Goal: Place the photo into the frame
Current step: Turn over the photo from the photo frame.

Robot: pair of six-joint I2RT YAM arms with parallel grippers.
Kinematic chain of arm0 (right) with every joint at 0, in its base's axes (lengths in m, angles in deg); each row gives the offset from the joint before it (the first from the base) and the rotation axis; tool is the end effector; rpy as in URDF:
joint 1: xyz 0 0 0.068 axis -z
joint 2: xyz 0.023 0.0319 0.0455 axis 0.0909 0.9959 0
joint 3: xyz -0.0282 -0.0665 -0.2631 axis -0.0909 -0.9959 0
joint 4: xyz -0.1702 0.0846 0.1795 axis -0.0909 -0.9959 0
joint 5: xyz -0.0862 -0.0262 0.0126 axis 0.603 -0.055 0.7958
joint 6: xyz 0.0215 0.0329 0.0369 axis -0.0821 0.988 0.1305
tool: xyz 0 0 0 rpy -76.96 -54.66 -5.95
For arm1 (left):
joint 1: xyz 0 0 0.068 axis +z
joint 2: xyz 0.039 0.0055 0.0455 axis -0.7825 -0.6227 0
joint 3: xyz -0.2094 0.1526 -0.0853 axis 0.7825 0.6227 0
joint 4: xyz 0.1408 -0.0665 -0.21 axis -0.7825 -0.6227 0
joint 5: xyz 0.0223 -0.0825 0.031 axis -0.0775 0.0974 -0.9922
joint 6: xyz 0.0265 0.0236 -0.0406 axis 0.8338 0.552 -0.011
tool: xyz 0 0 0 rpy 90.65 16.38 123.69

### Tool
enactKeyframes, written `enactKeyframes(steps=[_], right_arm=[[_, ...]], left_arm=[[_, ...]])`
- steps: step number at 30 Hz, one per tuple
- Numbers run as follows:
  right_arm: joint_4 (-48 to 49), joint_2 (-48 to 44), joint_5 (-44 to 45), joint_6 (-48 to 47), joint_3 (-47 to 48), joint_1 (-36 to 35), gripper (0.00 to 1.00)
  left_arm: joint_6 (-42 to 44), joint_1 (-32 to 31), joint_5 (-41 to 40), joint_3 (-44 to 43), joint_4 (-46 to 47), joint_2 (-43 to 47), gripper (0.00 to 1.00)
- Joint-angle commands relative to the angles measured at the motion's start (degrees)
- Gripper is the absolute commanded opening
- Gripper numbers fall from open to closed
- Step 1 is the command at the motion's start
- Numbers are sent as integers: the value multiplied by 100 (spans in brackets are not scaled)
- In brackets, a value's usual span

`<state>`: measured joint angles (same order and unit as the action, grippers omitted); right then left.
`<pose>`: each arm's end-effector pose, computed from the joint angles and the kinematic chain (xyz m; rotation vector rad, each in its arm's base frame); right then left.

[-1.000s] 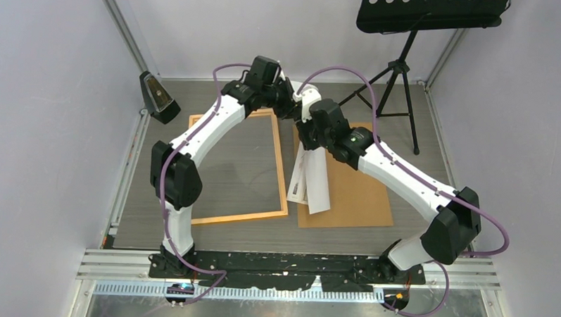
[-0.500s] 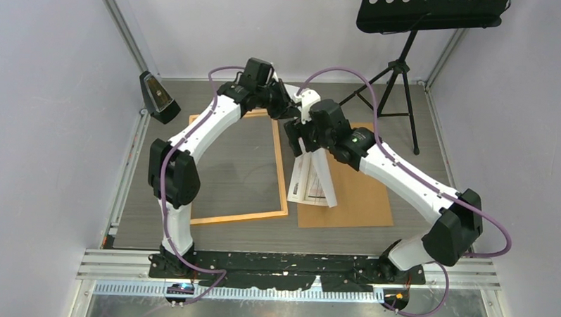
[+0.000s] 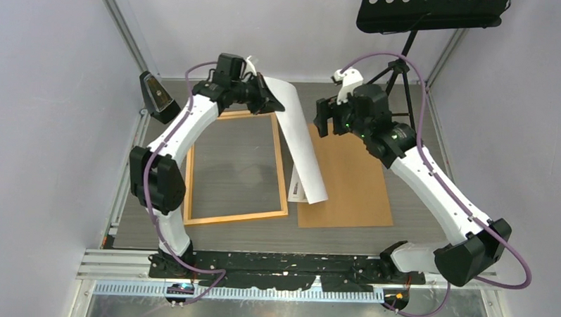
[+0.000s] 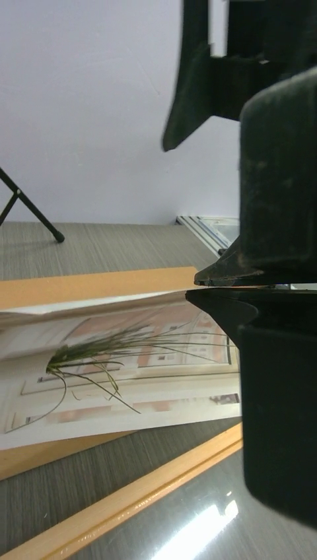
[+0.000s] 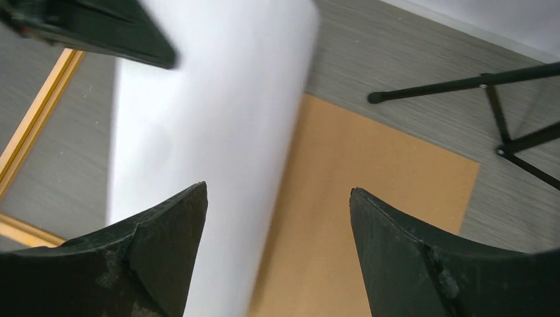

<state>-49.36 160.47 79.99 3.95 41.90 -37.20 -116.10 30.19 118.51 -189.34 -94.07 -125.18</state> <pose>0.2505 0.1545 0.3919 -0.4981 1.9639 0.3343 0.3905 -0.1733 0.3386 -0.2374 2.4140 -1.2817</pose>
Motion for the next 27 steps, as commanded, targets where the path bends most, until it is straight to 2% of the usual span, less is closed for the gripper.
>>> enactKeyframes(steps=[1,7,13,19,22,27], right_arm=[[108,-346,-166,71,20,319,85],[178,-369,-380,43,-139,541,85],[281,-323,-435,16,-329,600,85],[337,-283,-470,-4,-500,627,84],[367,-230,-506,10,-543,626,84],[424,-157,-609,59,-597,624,84]], left_arm=[[402,353,833,80,234,633,0],[1034,853,1688,-30,-457,1075,0],[1905,1664,2059,282,-1393,1561,0],[3498,2954,1902,225,-2995,1650,0],[4241,3327,1708,173,-3687,1411,0],[4914,3559,961,495,-3840,1018,0]])
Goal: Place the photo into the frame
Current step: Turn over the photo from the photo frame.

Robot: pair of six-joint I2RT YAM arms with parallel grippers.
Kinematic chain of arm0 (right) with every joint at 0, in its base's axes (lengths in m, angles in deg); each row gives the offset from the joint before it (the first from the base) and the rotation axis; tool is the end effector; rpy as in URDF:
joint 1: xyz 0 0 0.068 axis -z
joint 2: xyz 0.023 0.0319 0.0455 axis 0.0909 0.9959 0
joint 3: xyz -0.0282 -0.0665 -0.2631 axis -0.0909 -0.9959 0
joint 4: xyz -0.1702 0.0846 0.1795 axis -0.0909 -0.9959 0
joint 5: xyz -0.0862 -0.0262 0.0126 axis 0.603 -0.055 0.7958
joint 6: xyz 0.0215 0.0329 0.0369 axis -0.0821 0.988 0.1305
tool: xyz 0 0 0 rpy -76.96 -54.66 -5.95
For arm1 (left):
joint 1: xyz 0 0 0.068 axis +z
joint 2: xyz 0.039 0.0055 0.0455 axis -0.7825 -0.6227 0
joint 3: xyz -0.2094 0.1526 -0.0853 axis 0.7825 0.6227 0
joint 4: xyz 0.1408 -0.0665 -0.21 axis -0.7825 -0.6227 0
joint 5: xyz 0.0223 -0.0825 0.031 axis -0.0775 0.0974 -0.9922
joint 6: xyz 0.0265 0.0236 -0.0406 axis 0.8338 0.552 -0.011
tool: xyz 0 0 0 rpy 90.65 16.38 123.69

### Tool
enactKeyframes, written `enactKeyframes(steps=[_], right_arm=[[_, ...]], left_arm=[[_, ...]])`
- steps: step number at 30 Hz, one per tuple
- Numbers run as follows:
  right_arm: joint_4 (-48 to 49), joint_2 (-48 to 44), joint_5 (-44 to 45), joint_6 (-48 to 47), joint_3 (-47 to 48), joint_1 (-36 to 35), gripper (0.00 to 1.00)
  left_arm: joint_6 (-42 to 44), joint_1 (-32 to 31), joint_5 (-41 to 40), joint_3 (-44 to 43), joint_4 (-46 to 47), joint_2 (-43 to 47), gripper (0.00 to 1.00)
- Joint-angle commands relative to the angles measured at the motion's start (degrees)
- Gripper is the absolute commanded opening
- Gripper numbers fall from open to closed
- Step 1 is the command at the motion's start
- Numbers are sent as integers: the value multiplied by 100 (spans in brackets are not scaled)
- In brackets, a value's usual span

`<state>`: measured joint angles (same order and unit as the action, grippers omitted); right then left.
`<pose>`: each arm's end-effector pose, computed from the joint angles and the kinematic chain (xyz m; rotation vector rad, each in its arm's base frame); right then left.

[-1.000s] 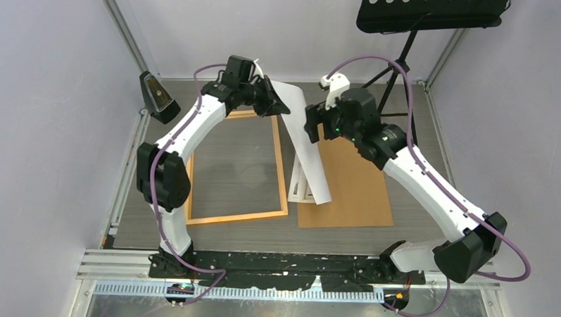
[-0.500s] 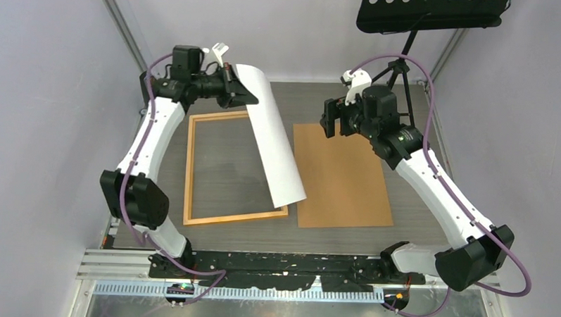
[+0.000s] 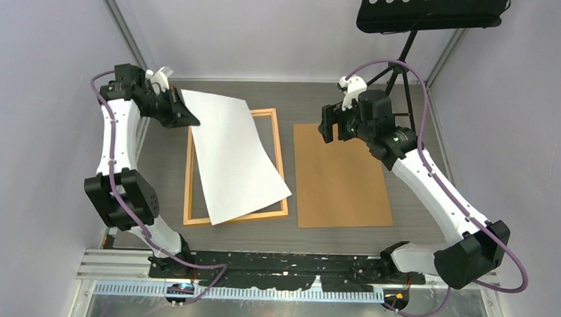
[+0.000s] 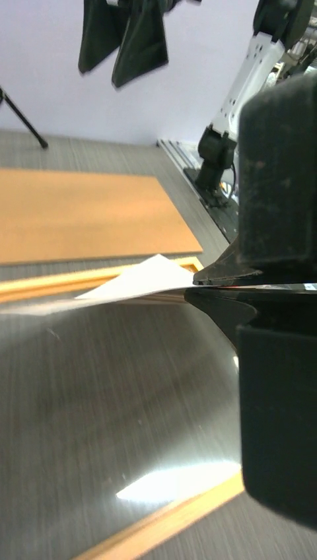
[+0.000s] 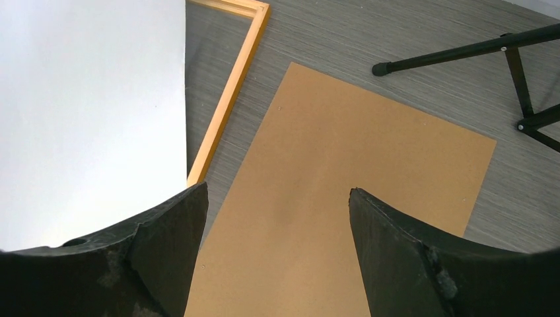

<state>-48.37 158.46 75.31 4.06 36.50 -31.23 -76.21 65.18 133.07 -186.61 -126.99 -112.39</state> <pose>0.2574 0.1271 0.3709 -0.4530 2.0196 0.3436 0.3223 0.0513 0.3697 -0.2050 2.4091 -1.0485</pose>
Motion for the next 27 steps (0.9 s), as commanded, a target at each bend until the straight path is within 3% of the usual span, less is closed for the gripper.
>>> enactKeyframes(steps=[1,5,12,27], right_arm=[[337,60,-161,58,-85,29,84],[383,109,-262,92,-153,27,84],[471,91,-335,99,-337,27,84],[568,148,-381,73,-470,27,83]], left_arm=[[945,63,-651,306,-446,-299,0],[946,68,-1243,475,-87,-558,0],[1506,90,-2088,-158,-206,-1294,0],[2382,-130,-3147,-1124,-340,-2238,0]])
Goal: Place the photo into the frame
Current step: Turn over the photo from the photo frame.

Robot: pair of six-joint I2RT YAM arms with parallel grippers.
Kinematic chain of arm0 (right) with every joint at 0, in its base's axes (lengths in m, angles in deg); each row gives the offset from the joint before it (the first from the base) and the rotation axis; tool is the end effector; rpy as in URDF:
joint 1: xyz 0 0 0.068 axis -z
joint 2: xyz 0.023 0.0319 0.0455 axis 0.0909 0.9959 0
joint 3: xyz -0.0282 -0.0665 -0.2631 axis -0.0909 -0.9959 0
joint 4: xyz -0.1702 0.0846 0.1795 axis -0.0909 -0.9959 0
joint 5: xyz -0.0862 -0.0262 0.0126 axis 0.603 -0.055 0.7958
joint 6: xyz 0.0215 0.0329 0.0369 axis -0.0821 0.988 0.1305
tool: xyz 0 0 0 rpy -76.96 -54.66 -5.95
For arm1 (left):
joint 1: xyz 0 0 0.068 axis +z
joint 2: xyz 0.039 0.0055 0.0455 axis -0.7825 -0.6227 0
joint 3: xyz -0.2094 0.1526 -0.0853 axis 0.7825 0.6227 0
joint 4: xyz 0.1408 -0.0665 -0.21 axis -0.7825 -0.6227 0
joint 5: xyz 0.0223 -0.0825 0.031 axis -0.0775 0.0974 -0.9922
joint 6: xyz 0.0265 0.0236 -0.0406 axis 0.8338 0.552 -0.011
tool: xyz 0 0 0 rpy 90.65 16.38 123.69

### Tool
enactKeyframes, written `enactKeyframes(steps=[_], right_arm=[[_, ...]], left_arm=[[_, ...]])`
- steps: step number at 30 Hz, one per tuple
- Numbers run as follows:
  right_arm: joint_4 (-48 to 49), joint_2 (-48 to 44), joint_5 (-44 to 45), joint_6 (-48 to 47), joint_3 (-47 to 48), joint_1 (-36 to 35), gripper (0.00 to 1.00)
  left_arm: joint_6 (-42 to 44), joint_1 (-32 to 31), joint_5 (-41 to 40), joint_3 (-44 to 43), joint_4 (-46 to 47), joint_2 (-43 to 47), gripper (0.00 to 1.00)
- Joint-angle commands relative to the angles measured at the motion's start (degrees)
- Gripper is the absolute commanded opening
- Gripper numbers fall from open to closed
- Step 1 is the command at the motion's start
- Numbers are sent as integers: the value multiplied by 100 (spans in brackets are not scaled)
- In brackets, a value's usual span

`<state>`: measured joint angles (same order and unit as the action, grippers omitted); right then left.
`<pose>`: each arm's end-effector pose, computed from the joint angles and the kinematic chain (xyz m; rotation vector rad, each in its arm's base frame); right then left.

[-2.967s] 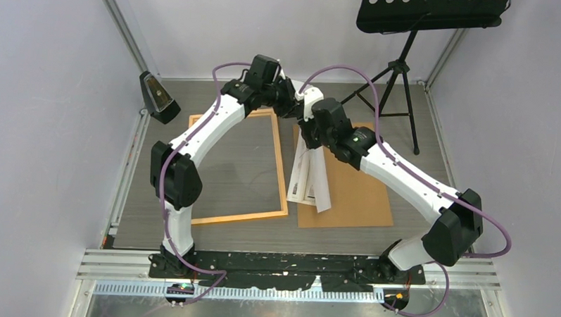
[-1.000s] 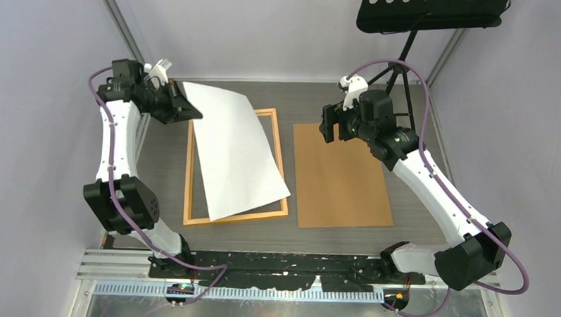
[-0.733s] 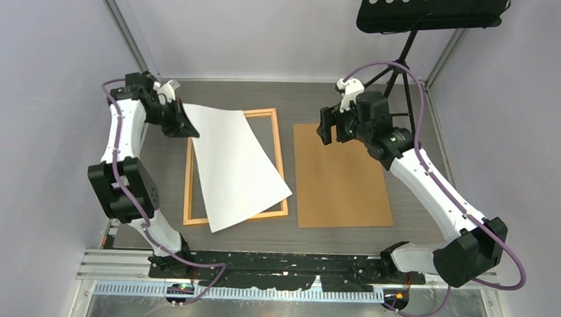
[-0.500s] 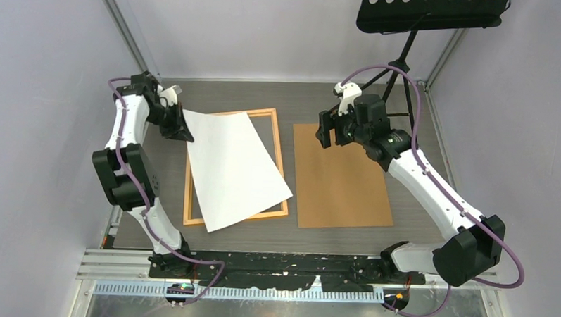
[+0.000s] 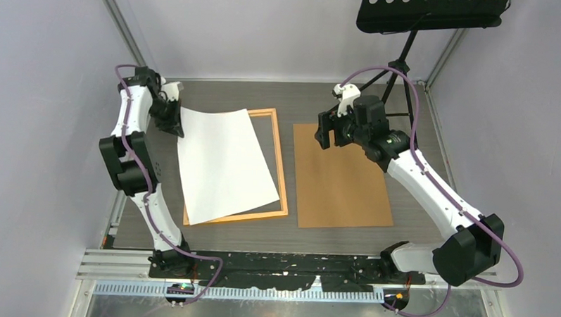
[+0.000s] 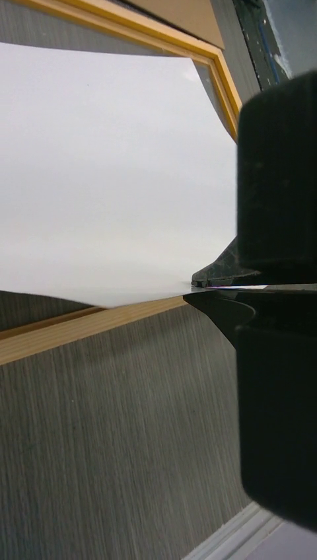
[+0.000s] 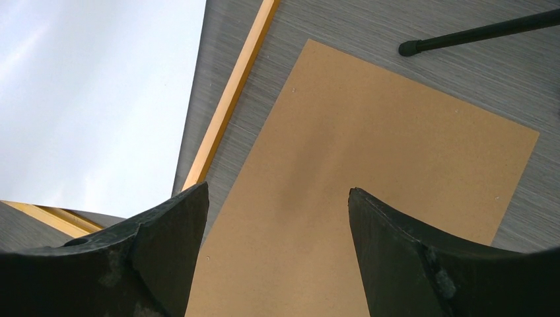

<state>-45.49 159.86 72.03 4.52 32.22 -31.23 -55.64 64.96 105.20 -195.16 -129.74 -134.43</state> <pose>0.2635 0.1323 0.3434 -0.4892 2.0670 0.3992 0.4027 0.0838 0.2666 -0.0033 2.8041 -0.4174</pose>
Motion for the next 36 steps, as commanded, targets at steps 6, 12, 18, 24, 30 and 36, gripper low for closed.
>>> enactKeyframes(steps=[6,12,18,24,30,36], right_arm=[[292,14,-55,6,-70,27,83],[297,-11,-38,-23,-109,27,83],[321,-38,-10,-54,-158,27,83],[323,-31,1,-79,-168,27,83],[331,-23,13,-96,-191,36,83],[333,8,24,-110,-191,36,83]], left_arm=[[406,-389,-616,-315,136,-156,0],[584,-639,-766,-469,221,-283,0],[885,-823,-1104,-382,446,-275,0],[1180,-920,-1369,-416,596,-312,0],[1352,-928,-945,-588,406,-479,0],[1093,-930,-521,-639,415,-615,0]])
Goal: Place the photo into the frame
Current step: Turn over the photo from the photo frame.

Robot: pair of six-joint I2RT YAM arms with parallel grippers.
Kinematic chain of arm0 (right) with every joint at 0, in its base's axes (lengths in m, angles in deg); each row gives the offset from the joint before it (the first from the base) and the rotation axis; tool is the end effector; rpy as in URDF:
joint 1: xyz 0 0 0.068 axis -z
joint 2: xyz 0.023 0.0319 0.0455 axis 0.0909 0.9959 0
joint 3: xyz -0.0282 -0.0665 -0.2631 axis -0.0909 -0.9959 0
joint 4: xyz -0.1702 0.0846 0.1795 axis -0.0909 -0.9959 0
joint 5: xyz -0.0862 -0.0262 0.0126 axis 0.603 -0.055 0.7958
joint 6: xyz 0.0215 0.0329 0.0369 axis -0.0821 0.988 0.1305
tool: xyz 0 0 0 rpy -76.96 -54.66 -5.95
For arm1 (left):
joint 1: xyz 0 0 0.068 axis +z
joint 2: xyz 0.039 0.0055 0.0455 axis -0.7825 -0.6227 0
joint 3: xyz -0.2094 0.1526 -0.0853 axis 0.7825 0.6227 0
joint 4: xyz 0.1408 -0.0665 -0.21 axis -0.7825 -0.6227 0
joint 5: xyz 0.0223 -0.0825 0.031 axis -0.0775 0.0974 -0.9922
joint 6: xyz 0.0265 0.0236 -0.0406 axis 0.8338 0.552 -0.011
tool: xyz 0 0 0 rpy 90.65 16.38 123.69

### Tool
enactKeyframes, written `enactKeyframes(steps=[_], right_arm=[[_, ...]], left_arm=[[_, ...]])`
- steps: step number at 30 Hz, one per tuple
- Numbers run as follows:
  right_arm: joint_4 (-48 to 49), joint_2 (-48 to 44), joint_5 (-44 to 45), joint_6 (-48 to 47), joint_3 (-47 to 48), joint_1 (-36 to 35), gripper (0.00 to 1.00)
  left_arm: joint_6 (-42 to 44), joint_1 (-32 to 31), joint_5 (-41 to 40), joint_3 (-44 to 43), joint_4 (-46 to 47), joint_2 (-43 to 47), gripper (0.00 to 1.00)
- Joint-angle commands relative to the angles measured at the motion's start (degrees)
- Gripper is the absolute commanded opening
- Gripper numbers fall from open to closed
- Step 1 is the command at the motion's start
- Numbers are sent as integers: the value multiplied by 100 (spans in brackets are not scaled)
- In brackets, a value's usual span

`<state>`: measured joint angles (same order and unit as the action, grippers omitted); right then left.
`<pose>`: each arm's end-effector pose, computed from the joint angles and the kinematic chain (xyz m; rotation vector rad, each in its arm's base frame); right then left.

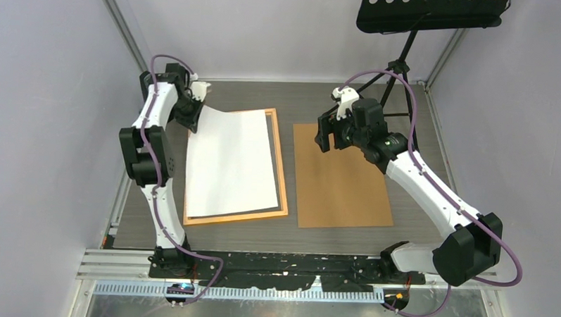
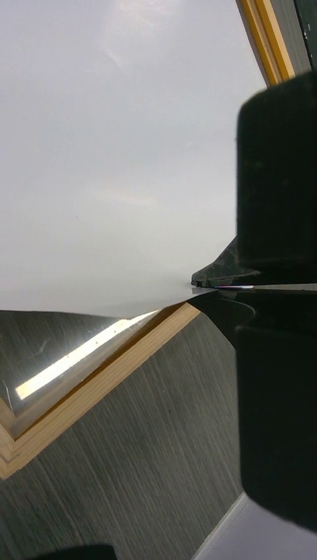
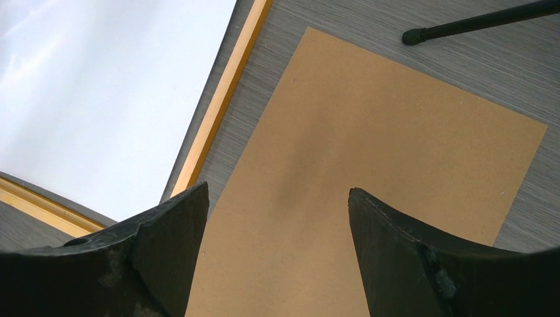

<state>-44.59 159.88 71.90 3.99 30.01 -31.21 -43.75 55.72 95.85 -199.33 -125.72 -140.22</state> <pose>0.2633 0.1322 0.3315 -0.5036 2.0870 0.3923 0.4391 0.0257 0.2464 0.4911 2.7749 -0.1674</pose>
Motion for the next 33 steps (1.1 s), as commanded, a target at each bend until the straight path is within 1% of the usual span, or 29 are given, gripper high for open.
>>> enactKeyframes(steps=[1,4,11,14,23,33], right_arm=[[247,10,40,-60,26,38,83],[250,30,42,-54,25,35,83],[268,80,63,-78,11,29,83],[266,104,56,-80,28,29,83],[259,120,55,-78,33,33,83],[267,93,36,-78,8,34,83]], left_arm=[[-131,-2,478,-231,38,-51,0],[-166,-5,624,-248,83,-118,0],[15,-28,585,-430,37,-240,0],[-41,-36,594,-418,38,-268,0],[-355,-31,429,-164,208,-269,0],[-819,-14,176,271,450,-43,0]])
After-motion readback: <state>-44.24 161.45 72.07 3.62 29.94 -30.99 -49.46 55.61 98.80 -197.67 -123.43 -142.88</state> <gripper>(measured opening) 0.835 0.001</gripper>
